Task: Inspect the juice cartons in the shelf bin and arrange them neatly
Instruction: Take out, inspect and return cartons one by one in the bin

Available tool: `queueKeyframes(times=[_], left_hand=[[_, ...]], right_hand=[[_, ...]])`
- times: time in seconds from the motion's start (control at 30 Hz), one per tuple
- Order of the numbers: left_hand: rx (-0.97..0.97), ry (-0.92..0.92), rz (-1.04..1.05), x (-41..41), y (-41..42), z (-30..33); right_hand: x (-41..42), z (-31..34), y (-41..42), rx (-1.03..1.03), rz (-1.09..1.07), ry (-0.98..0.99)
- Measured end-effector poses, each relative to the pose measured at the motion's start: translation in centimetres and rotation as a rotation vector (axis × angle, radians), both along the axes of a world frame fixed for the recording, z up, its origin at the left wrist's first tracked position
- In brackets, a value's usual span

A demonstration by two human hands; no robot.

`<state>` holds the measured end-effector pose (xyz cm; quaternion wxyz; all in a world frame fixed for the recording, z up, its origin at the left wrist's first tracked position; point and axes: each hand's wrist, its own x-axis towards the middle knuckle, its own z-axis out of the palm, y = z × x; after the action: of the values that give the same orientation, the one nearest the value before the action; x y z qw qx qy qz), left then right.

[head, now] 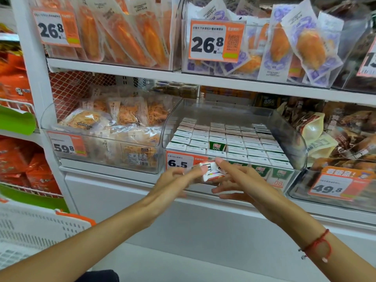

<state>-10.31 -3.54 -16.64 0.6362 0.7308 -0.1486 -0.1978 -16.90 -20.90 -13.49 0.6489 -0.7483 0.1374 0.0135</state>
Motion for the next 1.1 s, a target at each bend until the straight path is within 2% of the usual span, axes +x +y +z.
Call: queueKeyframes(times=[0.07,0.2,0.27,0.33,0.4,0.5,0.53,0.6,0.67,0.73,0.83,0.97,1.1], left_hand=[[-0.056,-0.210,0.107,0.2,0.1,0.1],[-0.026,-0.541,0.083,0.2,0.7,0.3],[-0.021,-0.616,0.075,0.2,0.6,0.1],[-0.044,-0.606,0.063,0.2,0.4,-0.1],[-0.085,-0.514,0.024,0.3,0.3,-0.2],[-0.128,-0.252,0.015,0.3,0.2,0.1],[-0.133,-0.158,0.035,0.3,0.1,0.4],[-0.192,0.054,0.046,0.5,0.2,0.9],[-0.276,0.254,-0.018,0.6,0.6,1.3],[-0.350,0.369,-0.081,0.8,1.0,1.5],[-0.427,0.448,-0.112,1.1,1.4,1.4],[-0.537,0.564,-0.169,1.9,2.2,1.6],[-0.566,0.632,-0.146,2.3,2.2,1.8]], right_hand=[[-0.1,0.5,0.0,0.096,0.093,-0.008],[-0.1,0.9,0.0,0.176,0.153,-0.123],[-0.1,0.6,0.2,0.141,0.121,-0.172],[-0.1,0.3,0.4,0.103,0.084,-0.204],[-0.2,0.1,0.7,0.056,0.055,-0.243],[-0.1,-0.1,0.9,-0.087,0.006,-0.399],[-0.1,-0.2,0.8,-0.201,-0.015,-0.463],[-0.2,-0.3,0.6,-0.557,-0.070,-0.555],[-0.4,-0.4,0.3,-0.902,-0.108,-0.637],[-0.4,-0.4,0.4,-1.088,-0.077,-0.734],[-0.2,-0.5,0.6,-1.205,0.002,-0.823],[0.4,-0.4,-0.2,-1.267,0.057,-0.848],[1.4,-0.4,-1.6,-1.361,0.000,-0.880]])
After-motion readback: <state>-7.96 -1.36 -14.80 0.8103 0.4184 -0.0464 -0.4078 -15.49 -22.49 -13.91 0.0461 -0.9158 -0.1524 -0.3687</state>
